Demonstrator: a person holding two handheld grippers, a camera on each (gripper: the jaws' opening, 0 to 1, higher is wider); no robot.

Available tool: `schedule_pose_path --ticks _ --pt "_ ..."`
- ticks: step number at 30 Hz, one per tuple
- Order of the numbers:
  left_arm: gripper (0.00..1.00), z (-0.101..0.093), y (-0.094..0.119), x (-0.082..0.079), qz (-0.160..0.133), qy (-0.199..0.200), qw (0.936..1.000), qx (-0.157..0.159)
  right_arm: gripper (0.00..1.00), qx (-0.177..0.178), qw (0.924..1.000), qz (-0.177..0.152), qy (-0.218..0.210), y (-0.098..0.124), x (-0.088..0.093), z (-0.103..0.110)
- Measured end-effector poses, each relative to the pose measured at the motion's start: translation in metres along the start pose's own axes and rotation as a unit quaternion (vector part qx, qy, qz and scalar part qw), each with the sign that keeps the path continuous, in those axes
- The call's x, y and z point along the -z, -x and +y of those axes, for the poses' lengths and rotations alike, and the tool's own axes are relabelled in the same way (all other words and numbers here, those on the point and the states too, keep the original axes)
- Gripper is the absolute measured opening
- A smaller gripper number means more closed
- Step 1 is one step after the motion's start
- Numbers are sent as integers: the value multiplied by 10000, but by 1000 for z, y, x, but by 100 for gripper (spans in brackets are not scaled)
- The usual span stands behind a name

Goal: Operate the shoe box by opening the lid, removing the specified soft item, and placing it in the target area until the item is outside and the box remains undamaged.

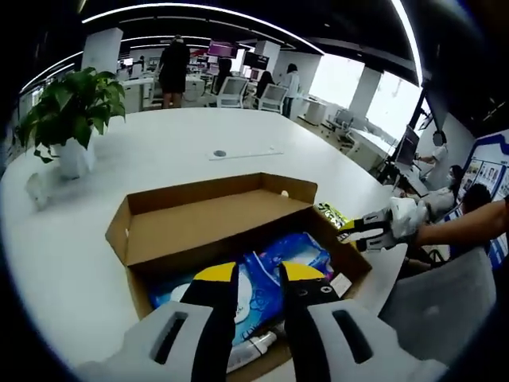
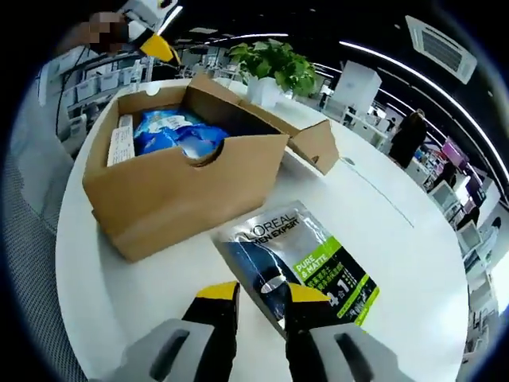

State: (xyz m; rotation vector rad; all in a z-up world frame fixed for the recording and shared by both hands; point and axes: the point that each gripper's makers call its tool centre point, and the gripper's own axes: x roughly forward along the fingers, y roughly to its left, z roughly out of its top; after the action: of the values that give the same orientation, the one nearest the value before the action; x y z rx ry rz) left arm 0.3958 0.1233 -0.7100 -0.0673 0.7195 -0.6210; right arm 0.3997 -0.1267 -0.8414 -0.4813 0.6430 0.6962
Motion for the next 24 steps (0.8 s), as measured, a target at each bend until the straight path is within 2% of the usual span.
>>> schedule_pose_path --ticks 3,9,16,24 --pt "21 5 5 2 -17 30 10000 -23 30 129 9990 -40 -436 4 5 -8" --pt "23 13 9 8 56 0 10000 -56 40 293 9967 -56 -756 7 14 -21" --pt "25 17 14 12 88 -56 9999 -73 43 294 9941 16 -1043 0 21 -25" --pt "25 25 21 15 84 -16 9999 -150 42 228 9930 2 -1163 -7 19 -29"
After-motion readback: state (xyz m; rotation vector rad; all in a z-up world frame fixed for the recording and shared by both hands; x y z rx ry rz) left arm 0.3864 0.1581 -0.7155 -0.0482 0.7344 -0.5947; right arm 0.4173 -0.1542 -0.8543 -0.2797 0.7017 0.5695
